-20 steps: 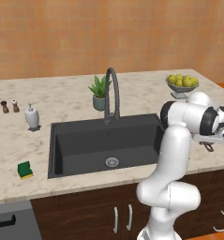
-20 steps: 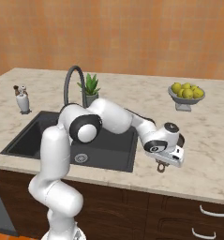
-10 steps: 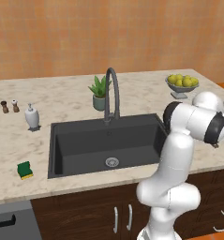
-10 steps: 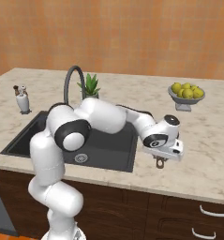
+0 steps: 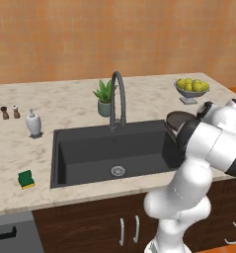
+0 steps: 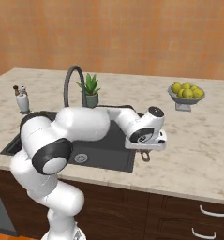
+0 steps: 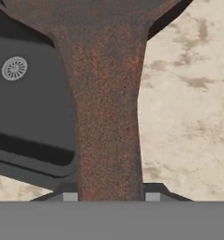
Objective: Pick the pan and sponge and place them into the sink. Then turn on the water.
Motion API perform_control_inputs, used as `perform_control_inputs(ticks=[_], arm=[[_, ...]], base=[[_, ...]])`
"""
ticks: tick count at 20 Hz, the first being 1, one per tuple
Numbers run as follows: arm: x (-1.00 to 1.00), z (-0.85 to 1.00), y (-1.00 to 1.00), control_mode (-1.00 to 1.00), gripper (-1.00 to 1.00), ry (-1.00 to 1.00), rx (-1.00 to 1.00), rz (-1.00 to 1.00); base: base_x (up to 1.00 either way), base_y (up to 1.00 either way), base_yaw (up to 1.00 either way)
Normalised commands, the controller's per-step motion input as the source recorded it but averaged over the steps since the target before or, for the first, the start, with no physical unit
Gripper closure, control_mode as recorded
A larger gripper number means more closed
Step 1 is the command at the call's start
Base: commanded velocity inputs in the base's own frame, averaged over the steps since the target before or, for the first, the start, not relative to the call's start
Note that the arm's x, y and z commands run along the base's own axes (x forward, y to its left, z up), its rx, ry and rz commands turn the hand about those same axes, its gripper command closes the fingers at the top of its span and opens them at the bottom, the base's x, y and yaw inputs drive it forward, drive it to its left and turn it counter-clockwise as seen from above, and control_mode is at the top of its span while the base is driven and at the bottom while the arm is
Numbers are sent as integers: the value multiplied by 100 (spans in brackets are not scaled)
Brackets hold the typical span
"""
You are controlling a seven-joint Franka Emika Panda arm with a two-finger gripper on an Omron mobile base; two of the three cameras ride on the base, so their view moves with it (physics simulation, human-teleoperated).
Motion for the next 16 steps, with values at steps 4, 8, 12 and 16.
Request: perform_control_inputs(ticks=[4,8,12,16], arm=[[8,1,81,-100,100,-6,0,53],[27,0,82,-100,100,0,0,61],[48,-6,51,-100,100,0,0,58],[74,-31,43,-100,100,0,0,39]], base=[[0,0,0],[0,0,0],[0,0,0],[0,0,0]])
